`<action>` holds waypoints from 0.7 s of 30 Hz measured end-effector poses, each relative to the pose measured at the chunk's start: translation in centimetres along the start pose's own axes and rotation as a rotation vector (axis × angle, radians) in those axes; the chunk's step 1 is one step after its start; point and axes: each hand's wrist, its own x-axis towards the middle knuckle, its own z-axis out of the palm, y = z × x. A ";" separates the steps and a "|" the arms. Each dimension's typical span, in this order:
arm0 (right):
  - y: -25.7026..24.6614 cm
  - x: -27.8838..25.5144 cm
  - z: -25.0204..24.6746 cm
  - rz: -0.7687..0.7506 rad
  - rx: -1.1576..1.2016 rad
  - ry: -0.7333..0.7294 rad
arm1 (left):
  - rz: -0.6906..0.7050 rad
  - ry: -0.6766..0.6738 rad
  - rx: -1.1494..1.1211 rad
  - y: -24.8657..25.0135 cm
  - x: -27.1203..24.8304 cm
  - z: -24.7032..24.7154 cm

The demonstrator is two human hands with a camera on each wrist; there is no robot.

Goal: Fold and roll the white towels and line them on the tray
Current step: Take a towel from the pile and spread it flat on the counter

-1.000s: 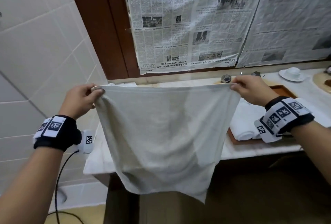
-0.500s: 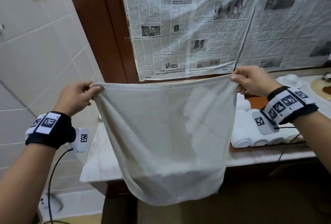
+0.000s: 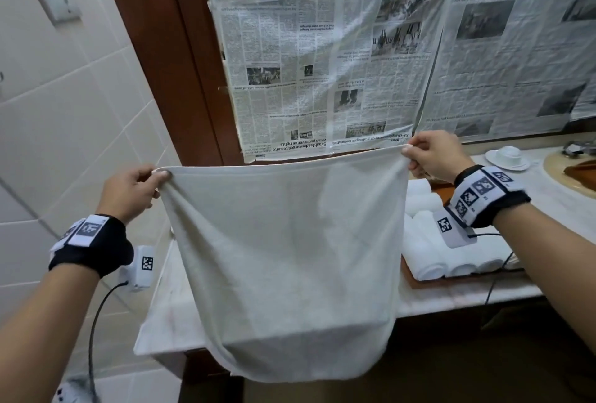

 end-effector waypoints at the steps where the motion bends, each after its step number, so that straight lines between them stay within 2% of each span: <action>1: -0.1 0.4 0.2 0.003 -0.008 0.003 | 0.011 0.011 0.032 -0.2 0.3 0.0; 6: -0.6 1.3 1.7 0.033 -0.048 0.001 | 0.069 0.039 0.171 0.3 1.1 0.3; 14: -0.5 1.4 2.5 0.057 -0.051 0.023 | 0.038 0.006 0.164 0.0 1.2 -0.4; 16: -0.7 1.3 2.4 0.062 -0.026 -0.008 | 0.006 -0.016 0.111 0.3 1.1 -0.6; 21: -2.1 1.3 2.2 0.107 0.212 -0.003 | -0.093 -0.023 -0.150 1.2 1.8 -1.1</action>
